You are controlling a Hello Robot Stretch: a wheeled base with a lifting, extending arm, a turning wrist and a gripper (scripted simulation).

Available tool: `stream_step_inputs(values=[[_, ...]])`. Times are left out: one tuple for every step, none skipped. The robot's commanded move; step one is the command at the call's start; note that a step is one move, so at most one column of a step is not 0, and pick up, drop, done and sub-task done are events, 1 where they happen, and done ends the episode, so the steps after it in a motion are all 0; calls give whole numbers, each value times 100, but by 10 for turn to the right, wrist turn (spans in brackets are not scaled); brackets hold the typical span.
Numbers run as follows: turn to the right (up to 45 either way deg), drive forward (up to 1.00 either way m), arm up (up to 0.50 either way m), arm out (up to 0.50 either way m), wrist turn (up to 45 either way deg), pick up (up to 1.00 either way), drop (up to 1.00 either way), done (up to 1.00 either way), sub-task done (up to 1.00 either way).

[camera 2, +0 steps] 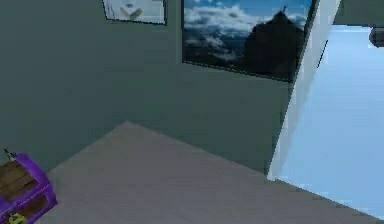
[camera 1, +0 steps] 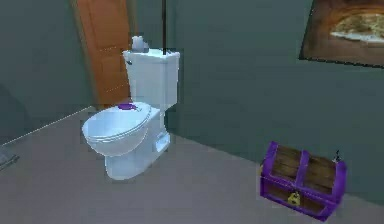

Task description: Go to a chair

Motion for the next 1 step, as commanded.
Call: stream_step_inputs(values=[[-450,0,0,0,0,0,0,0,0]])
